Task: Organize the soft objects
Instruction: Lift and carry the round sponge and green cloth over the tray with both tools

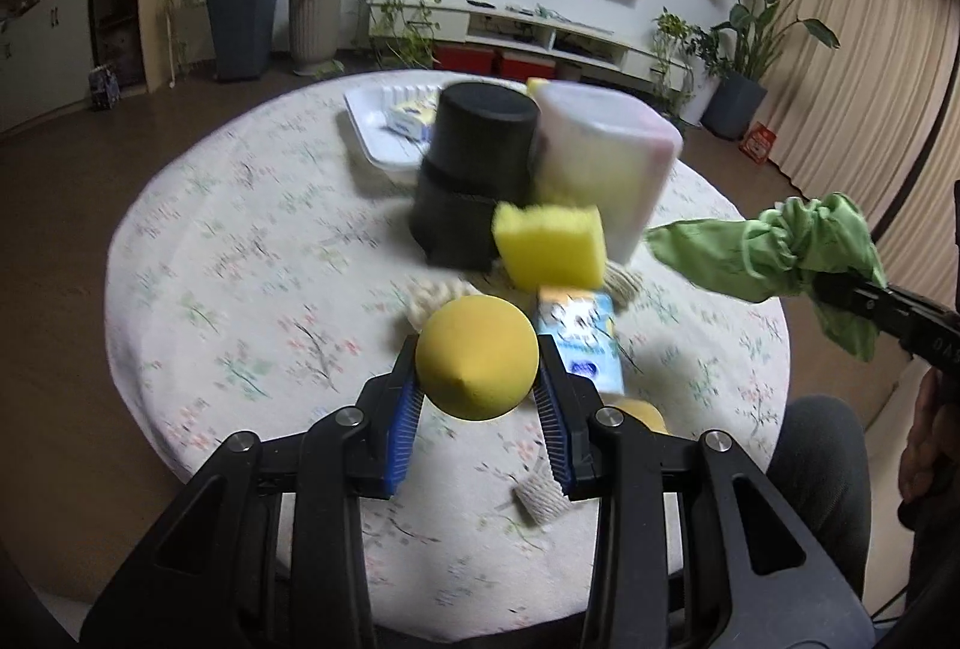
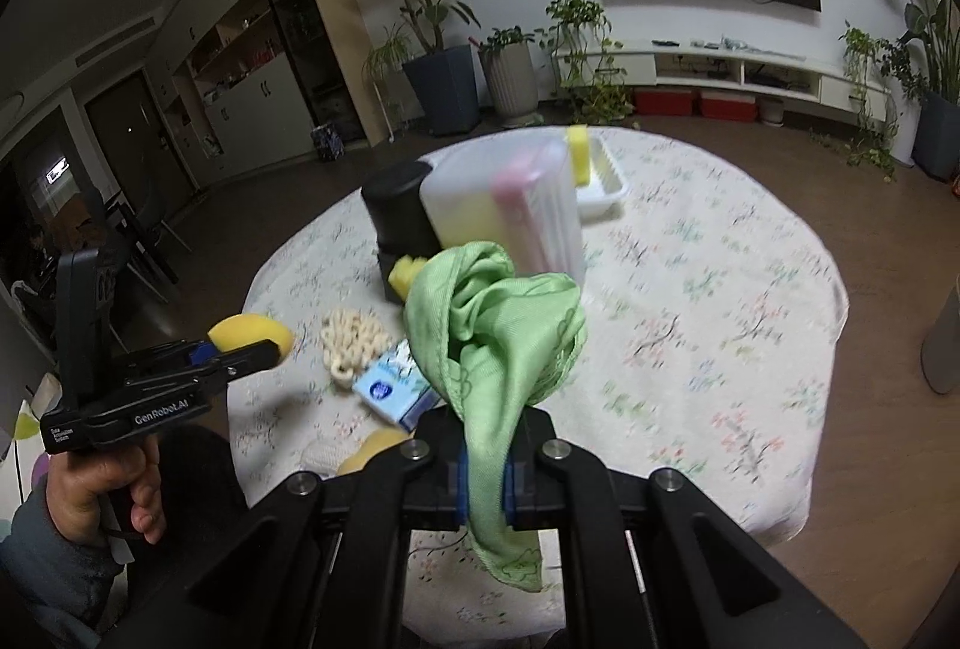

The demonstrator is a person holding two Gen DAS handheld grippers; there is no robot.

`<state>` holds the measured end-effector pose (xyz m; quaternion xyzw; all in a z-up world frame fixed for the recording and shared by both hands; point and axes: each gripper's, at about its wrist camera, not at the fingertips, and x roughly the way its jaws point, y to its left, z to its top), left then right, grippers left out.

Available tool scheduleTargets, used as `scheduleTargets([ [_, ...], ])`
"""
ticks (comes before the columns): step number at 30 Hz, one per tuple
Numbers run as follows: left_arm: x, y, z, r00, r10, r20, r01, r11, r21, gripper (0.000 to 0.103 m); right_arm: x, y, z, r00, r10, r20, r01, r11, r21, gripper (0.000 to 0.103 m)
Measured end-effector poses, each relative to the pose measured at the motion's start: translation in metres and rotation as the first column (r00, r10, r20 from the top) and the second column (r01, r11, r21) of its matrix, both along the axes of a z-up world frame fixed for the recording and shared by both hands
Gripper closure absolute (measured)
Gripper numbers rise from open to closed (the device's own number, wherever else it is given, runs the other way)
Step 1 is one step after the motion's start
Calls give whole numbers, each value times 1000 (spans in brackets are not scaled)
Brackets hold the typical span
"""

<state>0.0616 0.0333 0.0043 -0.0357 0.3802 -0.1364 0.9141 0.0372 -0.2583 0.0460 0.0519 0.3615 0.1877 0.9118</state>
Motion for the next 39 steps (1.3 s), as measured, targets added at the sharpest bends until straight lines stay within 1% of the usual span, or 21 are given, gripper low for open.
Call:
scheduleTargets([
  [6, 16, 17, 18, 998, 38, 41, -38, 999, 17, 70, 14, -14, 23, 999, -10, 41, 10, 1000, -2, 95],
  [10, 37, 26, 36, 995, 56, 83, -59, 998, 38, 70, 36, -26, 44, 997, -10, 77, 11, 1000, -9, 95],
  [12, 52, 31, 48, 992, 63, 108, -68, 997, 48, 69, 50, -30, 52, 996, -7, 91, 9, 1000, -22, 95],
  [15, 84, 36, 66, 988, 66, 140, -78, 994, 81, 69, 77, -36, 67, 994, -5, 112, 11, 999, -51, 95],
  [20, 142, 34, 80, 987, 50, 150, -69, 990, 125, 69, 137, -34, 77, 995, 26, 93, -18, 996, -88, 95],
  [24, 191, 24, 75, 993, 18, 117, -38, 985, 168, 69, 181, -17, 79, 994, 76, 76, -66, 989, -131, 95],
  [28, 228, 14, 62, 996, -18, 88, 2, 984, 181, 69, 223, 3, 74, 990, 138, 36, -131, 980, -150, 95],
  [31, 255, 5, 48, 998, -38, 59, 25, 979, 202, 69, 259, 16, 61, 983, 182, -2, -180, 971, -155, 95],
  [33, 270, 0, 34, 998, -51, 29, 44, 978, 202, 69, 282, 25, 52, 976, 213, -36, -216, 965, -152, 95],
  [35, 280, -2, 23, 999, -47, 9, 44, 977, 207, 69, 299, 30, 42, 970, 235, -64, -242, 958, -152, 95],
  [39, 298, 4, 3, 999, -33, -27, 37, 985, 168, 69, 326, 42, 19, 952, 280, -121, -297, 942, -159, 94],
])
